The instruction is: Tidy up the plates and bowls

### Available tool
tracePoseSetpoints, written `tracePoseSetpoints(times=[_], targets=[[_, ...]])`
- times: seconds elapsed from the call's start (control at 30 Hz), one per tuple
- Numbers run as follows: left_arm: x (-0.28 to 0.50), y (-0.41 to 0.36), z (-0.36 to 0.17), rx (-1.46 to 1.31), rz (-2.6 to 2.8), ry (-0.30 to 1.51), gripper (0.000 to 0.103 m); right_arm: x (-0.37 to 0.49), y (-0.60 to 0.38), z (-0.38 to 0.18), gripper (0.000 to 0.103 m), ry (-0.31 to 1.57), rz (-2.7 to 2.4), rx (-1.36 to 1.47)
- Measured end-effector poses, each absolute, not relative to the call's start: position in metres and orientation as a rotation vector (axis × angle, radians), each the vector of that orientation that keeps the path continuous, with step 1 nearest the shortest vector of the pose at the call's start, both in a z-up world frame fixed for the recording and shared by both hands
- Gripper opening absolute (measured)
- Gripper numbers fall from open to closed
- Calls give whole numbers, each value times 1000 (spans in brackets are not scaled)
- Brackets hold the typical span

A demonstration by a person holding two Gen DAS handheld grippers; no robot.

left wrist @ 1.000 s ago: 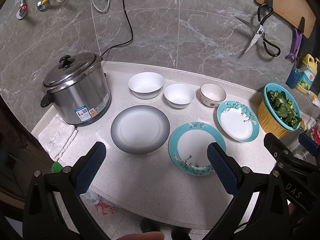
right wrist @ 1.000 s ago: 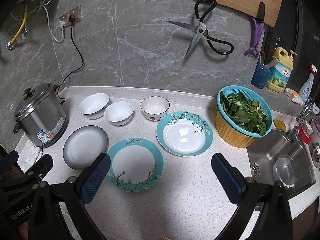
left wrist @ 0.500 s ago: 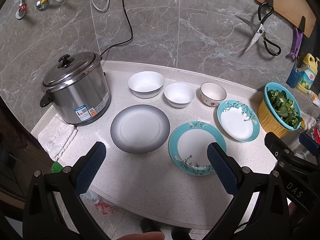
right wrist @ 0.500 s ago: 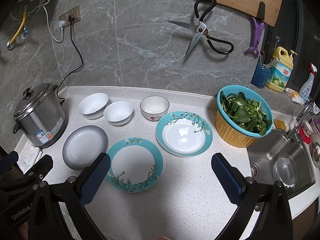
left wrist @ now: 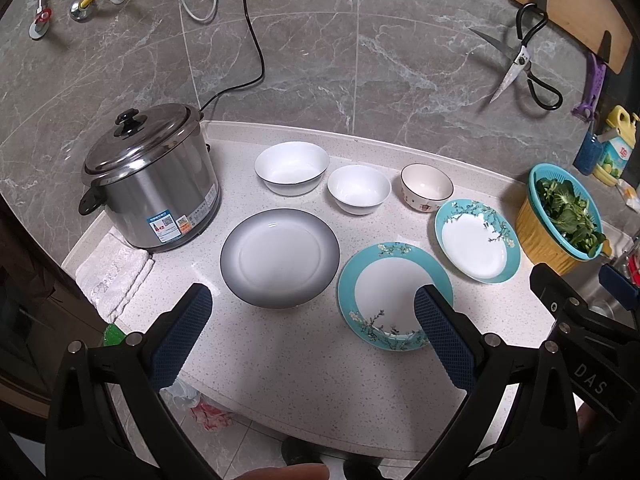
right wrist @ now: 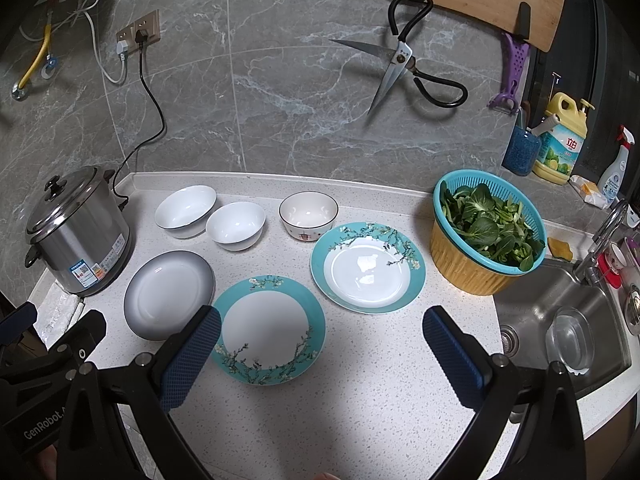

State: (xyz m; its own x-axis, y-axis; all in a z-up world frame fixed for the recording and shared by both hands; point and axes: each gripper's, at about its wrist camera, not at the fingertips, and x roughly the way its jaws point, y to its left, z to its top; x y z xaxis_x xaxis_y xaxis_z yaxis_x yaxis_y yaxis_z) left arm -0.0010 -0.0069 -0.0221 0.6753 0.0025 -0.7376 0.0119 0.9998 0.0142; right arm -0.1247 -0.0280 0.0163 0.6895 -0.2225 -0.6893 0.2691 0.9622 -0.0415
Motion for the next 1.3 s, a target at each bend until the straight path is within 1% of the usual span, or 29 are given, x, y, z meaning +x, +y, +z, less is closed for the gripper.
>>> tracePoseSetpoints(times=[1.3], targets=[[1,-8,-37,13,13,858,103,-119,-30,10,103,775,-259,65]])
